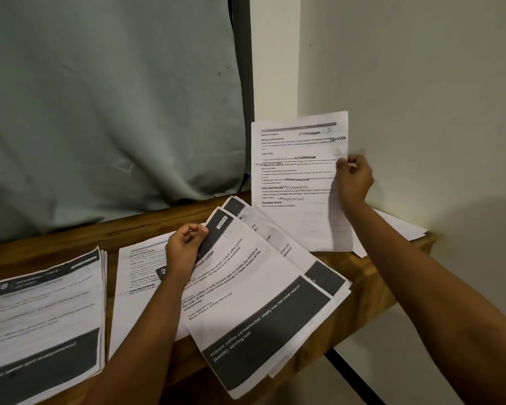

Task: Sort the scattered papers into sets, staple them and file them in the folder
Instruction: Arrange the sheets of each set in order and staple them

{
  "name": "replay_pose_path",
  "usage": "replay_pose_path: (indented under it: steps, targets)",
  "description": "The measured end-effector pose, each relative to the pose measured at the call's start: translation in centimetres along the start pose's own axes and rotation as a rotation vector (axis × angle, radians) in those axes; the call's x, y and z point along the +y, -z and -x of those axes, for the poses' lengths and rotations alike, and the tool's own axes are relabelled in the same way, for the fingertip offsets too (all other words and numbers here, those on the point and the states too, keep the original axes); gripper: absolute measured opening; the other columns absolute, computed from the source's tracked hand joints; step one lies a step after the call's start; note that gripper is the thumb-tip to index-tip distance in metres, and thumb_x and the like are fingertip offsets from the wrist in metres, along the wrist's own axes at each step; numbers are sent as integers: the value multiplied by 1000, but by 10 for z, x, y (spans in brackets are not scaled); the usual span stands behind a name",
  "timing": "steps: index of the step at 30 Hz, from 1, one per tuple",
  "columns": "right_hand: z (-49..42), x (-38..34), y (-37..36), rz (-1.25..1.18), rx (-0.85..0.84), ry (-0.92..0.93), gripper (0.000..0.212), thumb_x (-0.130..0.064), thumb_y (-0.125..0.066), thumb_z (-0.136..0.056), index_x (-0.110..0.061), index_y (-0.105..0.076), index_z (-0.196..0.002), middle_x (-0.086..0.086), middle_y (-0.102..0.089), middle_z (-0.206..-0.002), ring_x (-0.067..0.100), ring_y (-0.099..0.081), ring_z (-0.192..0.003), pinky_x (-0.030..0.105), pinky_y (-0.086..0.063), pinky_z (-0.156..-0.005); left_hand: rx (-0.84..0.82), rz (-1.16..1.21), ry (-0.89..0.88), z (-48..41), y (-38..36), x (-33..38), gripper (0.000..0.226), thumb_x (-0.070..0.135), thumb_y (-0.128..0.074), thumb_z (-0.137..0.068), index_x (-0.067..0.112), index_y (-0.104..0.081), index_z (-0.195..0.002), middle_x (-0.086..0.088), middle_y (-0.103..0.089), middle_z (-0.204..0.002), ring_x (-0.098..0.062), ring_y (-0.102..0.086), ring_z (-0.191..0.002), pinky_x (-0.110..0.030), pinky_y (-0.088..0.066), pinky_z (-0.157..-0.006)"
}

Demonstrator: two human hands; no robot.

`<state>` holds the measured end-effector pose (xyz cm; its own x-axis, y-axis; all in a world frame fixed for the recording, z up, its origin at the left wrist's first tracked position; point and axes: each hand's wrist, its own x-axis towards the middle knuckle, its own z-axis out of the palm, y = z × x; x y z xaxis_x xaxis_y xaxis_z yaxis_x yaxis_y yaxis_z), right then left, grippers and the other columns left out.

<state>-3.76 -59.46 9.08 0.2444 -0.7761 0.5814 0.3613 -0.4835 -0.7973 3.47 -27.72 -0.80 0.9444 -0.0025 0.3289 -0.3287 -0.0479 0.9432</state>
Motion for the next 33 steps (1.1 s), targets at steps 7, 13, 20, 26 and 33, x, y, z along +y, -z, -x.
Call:
replay_pose_path:
  steps: [7,13,20,26,33]
  targets:
    - [-4,8,7,0,71,-1,10,-16,-54,-93,-9,-60,-91,4,-62,-85,16,-56,-76,1,-37,-58,-5,-288,-121,1,-4,-5,21,24,-69,-87,11,-74,-103,-4,-72,-100,-14,-62,-87,-34,-52,-87]
    - [-6,17,9,2,174,-94,21,-19,-51,-97,0,-61,-103,2,-59,-92,14,-55,-81,-1,-37,-56,-67,-503,-185,-1,-6,-8,31,29,-67,-89,13,-70,-115,-8,-70,-114,-24,-63,-102,-33,-49,-92]
    - [-9,27,12,-46,252,-256,21,-19,-52,-96,-2,-61,-105,1,-57,-94,14,-55,-84,18,-44,-70,-150,-588,-146,-1,-8,-9,37,38,-62,-90,16,-64,-120,-8,-65,-120,-25,-60,-106,-35,-50,-88]
    - [-8,39,13,-65,260,-391,10,-19,-54,-96,-11,-59,-96,1,-59,-96,18,-60,-90,27,-52,-79,-347,-789,-115,-2,-11,-10,53,56,-52,-90,23,-44,-131,-7,-59,-127,-25,-59,-108,-40,-52,-88]
    - [4,53,10,-14,217,-510,19,-15,-51,-96,-5,-60,-110,4,-61,-105,17,-57,-86,24,-45,-73,-244,-661,-180,6,-11,-5,47,43,-59,-91,17,-55,-129,-8,-62,-123,-23,-60,-102,-30,-49,-80]
